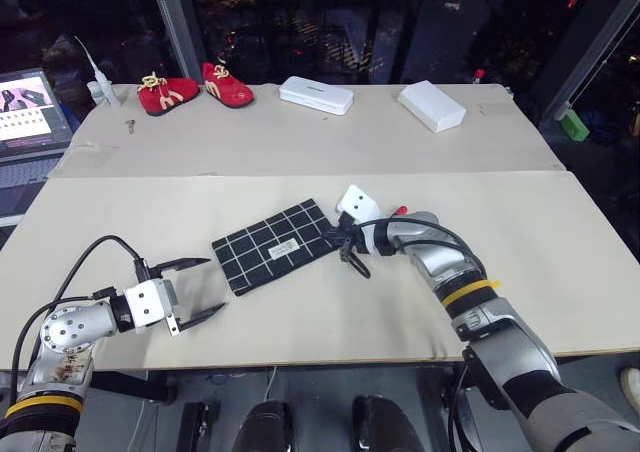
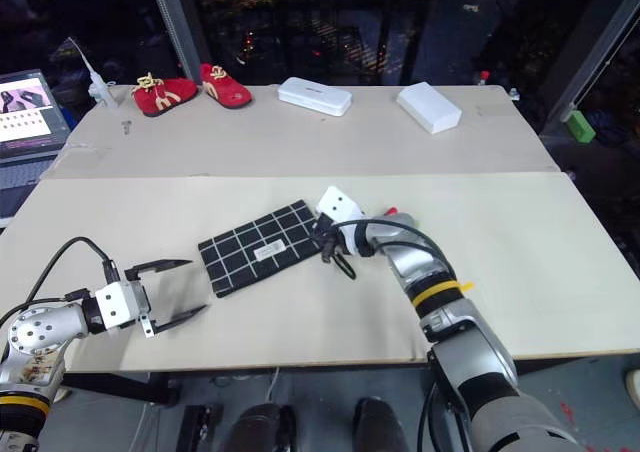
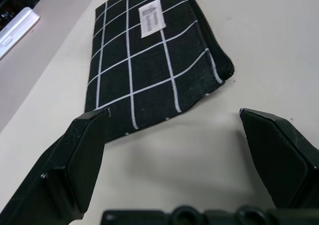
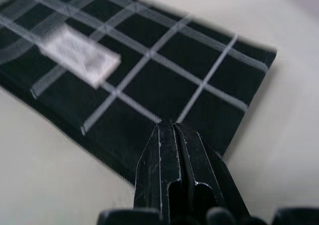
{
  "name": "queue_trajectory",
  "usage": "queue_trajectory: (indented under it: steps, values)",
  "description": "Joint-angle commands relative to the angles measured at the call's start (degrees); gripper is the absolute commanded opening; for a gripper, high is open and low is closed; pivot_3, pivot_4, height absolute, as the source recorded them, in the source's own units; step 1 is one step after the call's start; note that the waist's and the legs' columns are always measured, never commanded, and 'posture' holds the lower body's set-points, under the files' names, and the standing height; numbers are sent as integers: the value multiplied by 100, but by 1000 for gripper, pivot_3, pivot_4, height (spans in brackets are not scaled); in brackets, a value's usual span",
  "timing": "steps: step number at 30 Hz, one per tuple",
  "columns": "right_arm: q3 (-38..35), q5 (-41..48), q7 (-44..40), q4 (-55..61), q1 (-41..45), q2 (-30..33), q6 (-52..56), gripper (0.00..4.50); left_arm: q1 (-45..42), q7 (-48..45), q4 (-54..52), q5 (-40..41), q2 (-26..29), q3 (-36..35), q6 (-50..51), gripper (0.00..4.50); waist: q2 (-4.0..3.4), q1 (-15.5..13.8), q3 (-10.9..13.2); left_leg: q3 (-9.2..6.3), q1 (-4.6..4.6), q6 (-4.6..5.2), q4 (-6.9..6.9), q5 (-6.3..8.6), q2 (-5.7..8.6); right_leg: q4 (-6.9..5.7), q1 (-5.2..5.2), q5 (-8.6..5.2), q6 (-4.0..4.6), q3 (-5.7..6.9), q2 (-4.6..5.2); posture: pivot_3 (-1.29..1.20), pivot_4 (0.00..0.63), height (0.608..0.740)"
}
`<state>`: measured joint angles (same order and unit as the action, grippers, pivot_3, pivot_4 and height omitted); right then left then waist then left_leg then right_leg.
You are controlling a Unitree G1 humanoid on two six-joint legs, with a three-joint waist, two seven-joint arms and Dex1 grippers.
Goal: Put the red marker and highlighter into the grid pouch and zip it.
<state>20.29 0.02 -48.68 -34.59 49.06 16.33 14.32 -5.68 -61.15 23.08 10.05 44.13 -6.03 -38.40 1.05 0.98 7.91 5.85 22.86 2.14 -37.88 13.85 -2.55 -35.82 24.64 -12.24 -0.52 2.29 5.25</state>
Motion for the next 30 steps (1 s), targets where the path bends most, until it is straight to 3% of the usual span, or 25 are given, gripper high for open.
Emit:
queue_trajectory:
  steps: [1, 5, 15, 25, 28, 30]
  values:
    - [268, -448, -81, -304, 128, 22, -373, 52, -20, -6, -90, 81, 58, 13, -18, 4500, 0, 7, 0, 1, -2, 0, 0, 0, -1, 1, -1, 0, 0, 0, 0, 0, 150, 740]
    - [570, -929, -33, -522, 127, 64, -872, 52, -118, -69, 32, -53, 50, 165, -165, 4500, 0, 4, -1, 6, -14, -2, 0, -1, -3, 1, -3, -2, 2, 0, 1, 0, 150, 740]
    - [314, -882, -77, -368, 42, -38, -817, 52, -1269, 565, 1254, -1031, -475, 782, -1559, 4500, 3, -16, -3, 25, -55, -10, 0, 2, -6, -3, -34, -6, 9, -1, 2, 0, 150, 740]
    - [1, -787, 26, -636, 53, -101, -678, 52, -1833, 1095, 1866, -1530, -655, 1171, -2173, 4500, 3, -26, -3, 32, -58, -10, 0, 2, -8, -4, -35, -6, 9, -1, 4, 0, 150, 740]
    - [-27, -826, 64, -695, 67, -99, -706, 0, -1907, 1227, 1934, -1595, -659, 1267, -2289, 3866, 4, -21, -4, 32, -59, -10, 0, 2, -7, -3, -37, -6, 9, -1, 6, 0, 150, 740]
    - [-43, -842, 72, -712, 72, -102, -717, 0, -1932, 1285, 1976, -1615, -645, 1319, -2330, 3124, 4, -20, -4, 33, -57, -10, 0, 2, -8, -3, -34, -6, 9, -1, 5, 0, 150, 740]
